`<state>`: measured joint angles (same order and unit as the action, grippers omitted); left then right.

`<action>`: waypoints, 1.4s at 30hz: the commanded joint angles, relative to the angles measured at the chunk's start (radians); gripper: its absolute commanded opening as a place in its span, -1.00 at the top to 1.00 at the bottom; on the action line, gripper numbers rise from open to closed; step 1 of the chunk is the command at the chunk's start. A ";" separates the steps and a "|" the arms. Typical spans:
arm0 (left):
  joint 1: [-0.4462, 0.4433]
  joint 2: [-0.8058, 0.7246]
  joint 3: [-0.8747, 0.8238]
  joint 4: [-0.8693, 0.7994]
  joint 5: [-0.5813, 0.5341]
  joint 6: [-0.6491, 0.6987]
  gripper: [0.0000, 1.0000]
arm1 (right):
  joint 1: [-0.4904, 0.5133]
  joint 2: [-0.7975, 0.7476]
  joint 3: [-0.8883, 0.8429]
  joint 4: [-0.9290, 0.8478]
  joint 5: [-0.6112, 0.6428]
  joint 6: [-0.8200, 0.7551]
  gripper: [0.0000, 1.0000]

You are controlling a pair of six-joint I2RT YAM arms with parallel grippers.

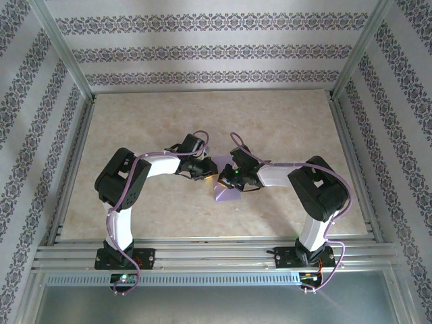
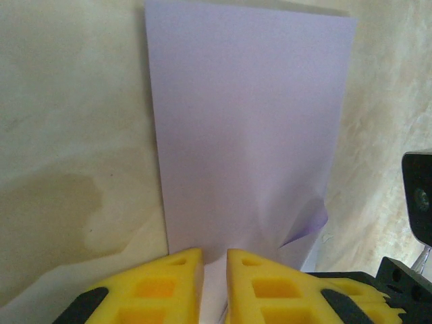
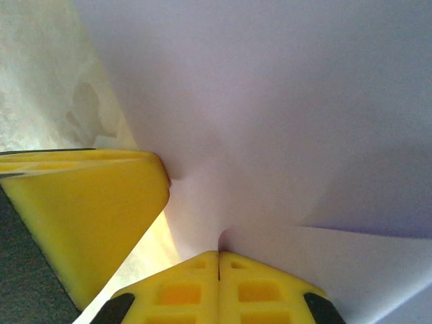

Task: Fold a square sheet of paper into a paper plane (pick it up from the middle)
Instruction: Fold the triangle a second time at the center of the table.

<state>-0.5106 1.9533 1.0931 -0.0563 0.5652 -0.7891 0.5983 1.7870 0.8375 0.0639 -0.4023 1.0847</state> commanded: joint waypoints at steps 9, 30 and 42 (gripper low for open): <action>0.141 -0.190 -0.086 -0.035 -0.051 -0.058 0.60 | 0.003 0.029 -0.023 -0.056 0.030 0.003 0.46; 0.074 -0.224 -0.166 0.033 0.025 -0.089 0.60 | -0.029 -0.001 -0.089 -0.003 0.022 -0.010 0.34; -0.027 -0.159 -0.122 0.045 0.032 -0.095 0.70 | -0.032 0.025 -0.083 -0.016 0.009 -0.011 0.96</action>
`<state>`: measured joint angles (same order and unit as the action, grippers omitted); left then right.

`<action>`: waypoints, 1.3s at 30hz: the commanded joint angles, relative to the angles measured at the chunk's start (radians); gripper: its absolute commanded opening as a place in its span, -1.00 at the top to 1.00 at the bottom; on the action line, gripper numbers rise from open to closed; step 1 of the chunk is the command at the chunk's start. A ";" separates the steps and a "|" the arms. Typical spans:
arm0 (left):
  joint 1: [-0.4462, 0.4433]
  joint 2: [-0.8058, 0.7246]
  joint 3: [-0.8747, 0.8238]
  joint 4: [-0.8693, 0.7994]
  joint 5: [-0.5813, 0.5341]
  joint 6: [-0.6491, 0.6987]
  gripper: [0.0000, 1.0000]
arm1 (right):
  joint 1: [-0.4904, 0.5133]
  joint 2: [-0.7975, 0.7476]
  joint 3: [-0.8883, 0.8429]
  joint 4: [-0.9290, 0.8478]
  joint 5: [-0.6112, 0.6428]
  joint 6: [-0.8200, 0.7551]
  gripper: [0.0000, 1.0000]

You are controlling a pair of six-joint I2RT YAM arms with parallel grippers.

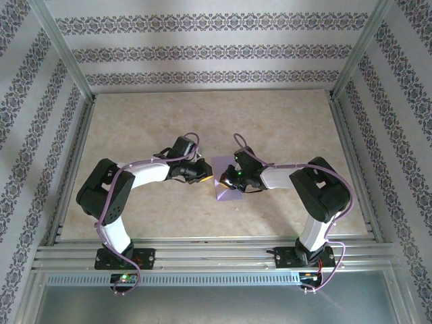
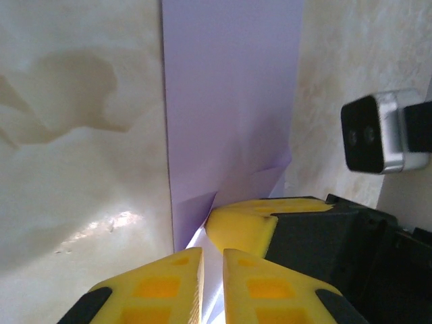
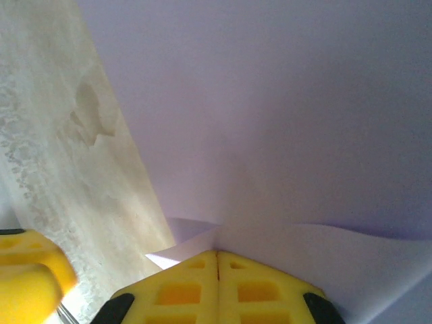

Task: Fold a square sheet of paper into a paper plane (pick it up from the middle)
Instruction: Fold the triangle a second time at the center of the table.

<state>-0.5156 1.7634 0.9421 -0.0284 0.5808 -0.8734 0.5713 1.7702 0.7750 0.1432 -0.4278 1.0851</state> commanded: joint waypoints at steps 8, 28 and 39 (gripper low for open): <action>-0.046 0.088 0.088 -0.020 0.005 0.013 0.75 | -0.005 0.046 -0.013 -0.111 0.034 -0.016 1.00; -0.066 0.139 0.083 -0.057 -0.055 0.039 0.93 | -0.004 0.051 -0.003 -0.120 0.031 -0.010 1.00; -0.068 0.159 0.095 -0.125 -0.087 0.055 1.00 | -0.009 0.021 -0.005 -0.084 0.000 -0.004 1.00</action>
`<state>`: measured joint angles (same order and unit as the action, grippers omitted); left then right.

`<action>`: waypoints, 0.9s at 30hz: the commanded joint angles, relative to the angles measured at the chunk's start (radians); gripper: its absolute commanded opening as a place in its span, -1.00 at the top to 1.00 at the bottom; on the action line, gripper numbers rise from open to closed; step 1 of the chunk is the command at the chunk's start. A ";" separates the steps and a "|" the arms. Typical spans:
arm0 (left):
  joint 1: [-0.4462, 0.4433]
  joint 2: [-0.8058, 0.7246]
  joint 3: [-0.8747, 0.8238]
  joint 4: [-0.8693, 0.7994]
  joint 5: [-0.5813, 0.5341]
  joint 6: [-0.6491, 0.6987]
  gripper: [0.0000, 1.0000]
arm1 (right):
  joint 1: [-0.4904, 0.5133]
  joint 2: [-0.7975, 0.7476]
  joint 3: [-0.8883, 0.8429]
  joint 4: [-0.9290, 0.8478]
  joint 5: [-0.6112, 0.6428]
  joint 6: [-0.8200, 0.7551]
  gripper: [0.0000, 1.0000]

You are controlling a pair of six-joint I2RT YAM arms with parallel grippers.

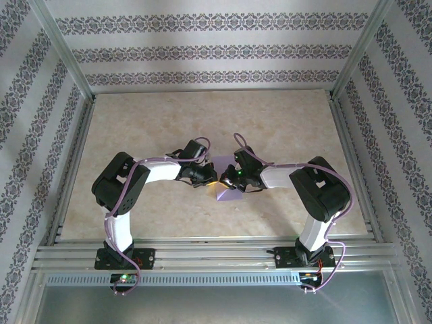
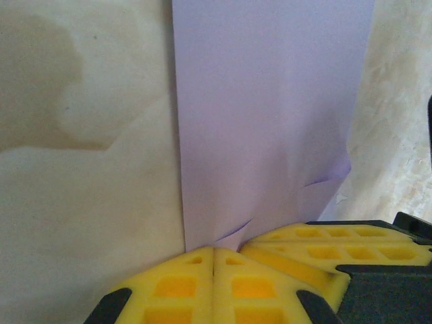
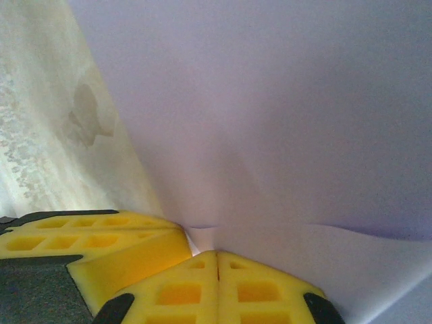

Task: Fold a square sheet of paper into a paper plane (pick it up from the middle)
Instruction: Fold the triangle a second time at the center of the table.

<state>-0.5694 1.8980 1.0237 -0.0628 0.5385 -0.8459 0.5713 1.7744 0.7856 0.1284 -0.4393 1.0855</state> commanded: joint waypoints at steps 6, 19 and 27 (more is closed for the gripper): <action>-0.014 0.044 0.025 -0.151 -0.060 0.055 1.00 | -0.030 -0.107 -0.008 -0.036 -0.012 -0.057 0.99; -0.015 0.050 0.053 -0.157 -0.051 0.065 1.00 | -0.031 -0.110 -0.013 -0.187 0.114 -0.125 1.00; -0.016 0.046 0.061 -0.157 -0.049 0.068 1.00 | -0.036 -0.084 -0.053 -0.187 0.160 -0.085 1.00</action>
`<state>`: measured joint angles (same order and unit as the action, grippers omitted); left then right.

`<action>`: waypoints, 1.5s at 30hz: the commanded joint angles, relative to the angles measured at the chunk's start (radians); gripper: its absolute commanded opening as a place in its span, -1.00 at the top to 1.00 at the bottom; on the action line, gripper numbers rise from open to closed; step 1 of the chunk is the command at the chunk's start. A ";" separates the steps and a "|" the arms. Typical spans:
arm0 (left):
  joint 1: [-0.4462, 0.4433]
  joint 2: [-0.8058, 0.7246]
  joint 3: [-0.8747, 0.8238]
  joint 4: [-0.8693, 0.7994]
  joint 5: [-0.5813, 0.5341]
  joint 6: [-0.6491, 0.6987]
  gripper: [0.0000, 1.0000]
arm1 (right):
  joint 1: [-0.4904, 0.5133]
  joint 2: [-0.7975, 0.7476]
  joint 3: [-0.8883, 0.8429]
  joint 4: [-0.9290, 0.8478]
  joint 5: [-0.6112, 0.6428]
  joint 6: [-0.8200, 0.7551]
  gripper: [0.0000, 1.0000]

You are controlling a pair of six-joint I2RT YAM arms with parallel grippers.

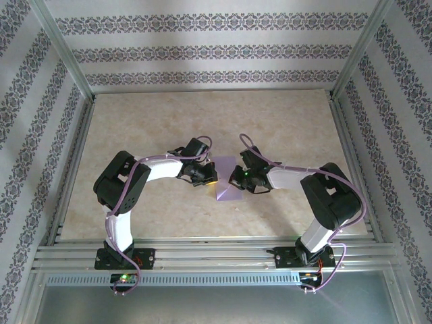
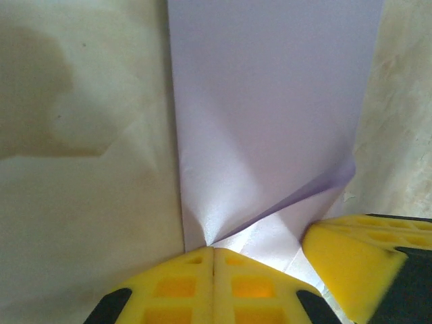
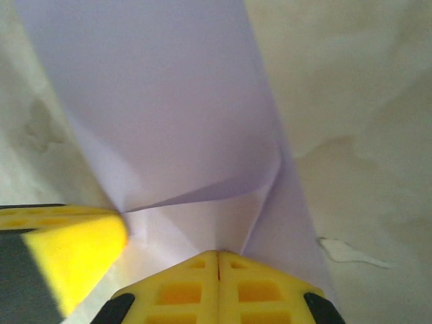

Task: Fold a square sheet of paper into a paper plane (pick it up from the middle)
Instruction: Fold the triangle a second time at the center of the table.

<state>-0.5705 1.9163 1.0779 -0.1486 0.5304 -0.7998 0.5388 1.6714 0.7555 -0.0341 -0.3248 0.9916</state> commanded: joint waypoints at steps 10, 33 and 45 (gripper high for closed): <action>-0.014 -0.031 0.043 -0.057 -0.014 0.030 0.88 | -0.005 0.030 -0.045 -0.016 0.059 0.041 0.99; -0.161 -0.123 -0.056 -0.171 -0.056 -0.044 0.82 | -0.005 0.063 -0.037 -0.017 0.047 0.055 0.99; -0.158 -0.103 -0.055 -0.195 -0.119 -0.039 0.86 | -0.005 0.079 -0.025 -0.043 0.053 0.047 0.99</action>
<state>-0.7311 1.7908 1.0267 -0.3061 0.4385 -0.8280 0.5385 1.6909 0.7486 0.0189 -0.3271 1.0412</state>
